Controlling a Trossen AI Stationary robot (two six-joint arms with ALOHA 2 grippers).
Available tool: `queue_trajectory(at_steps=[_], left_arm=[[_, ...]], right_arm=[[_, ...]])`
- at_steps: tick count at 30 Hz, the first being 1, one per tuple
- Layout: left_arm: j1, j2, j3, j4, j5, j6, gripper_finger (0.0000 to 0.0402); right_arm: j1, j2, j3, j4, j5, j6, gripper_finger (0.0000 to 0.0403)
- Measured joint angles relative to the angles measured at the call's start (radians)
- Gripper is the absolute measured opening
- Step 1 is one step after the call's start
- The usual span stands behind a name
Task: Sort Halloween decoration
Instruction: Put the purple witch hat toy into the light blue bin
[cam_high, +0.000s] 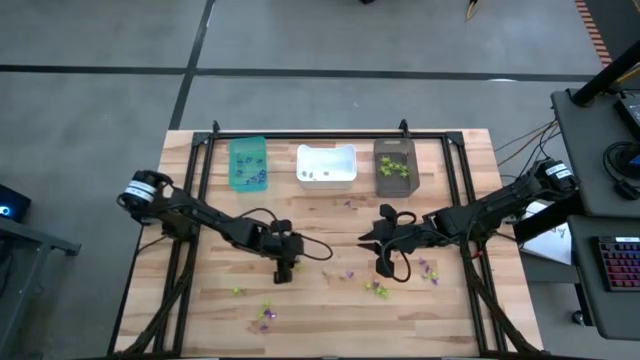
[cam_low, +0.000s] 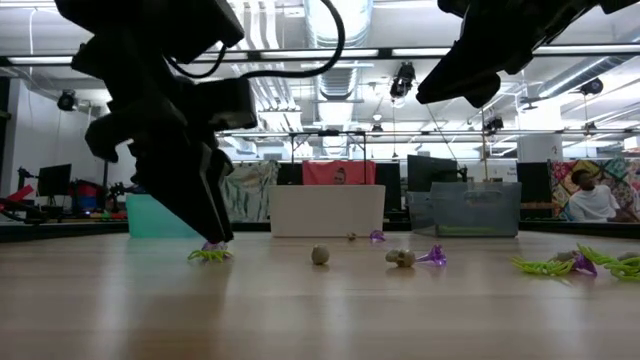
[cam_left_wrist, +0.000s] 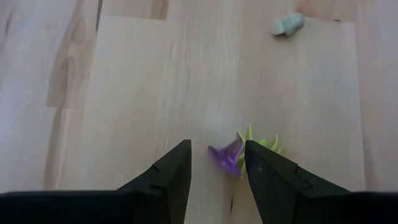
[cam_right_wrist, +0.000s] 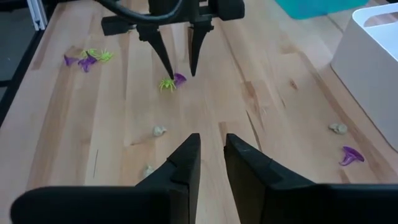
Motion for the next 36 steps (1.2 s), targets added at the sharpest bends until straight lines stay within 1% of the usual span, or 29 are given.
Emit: queue_trajectory(at_steps=[4,10,14,19,21,27,33,36], left_arm=[[0.0,0.024,0.0,0.01,0.0,-0.008,0.0125],[0.0,0.025,0.0,-0.001,-0.002,-0.033,0.0106],[0.0,0.025,0.0,-0.008,-0.016,-0.028,0.0075],[0.001,0.024,-0.004,-0.015,-0.031,-0.014,0.0021],[0.002,0.018,-0.004,-0.02,-0.031,-0.014,0.0006],[0.002,-0.011,-0.004,-0.044,-0.029,-0.014,0.001],[-0.002,-0.051,-0.004,-0.118,-0.026,-0.043,0.0011],[-0.011,-0.088,-0.004,-0.169,-0.007,-0.048,0.0011]], right_arm=[[0.0,0.0,0.0,0.0,0.0,-0.001,0.0069],[0.0,0.0,0.0,0.0,0.0,-0.001,0.0067],[0.0,0.0,0.0,0.0,0.0,-0.001,0.0064],[0.0,0.0,0.0,0.0,0.0,0.0,0.0064],[0.0,0.0,0.0,0.0,0.0,0.0,0.0064],[0.0,0.0,0.0,0.001,0.0,0.0,0.0063],[0.0,0.0,-0.001,0.003,0.0,-0.001,0.0063],[0.0,0.0,-0.001,0.015,0.0,-0.002,0.0063]])
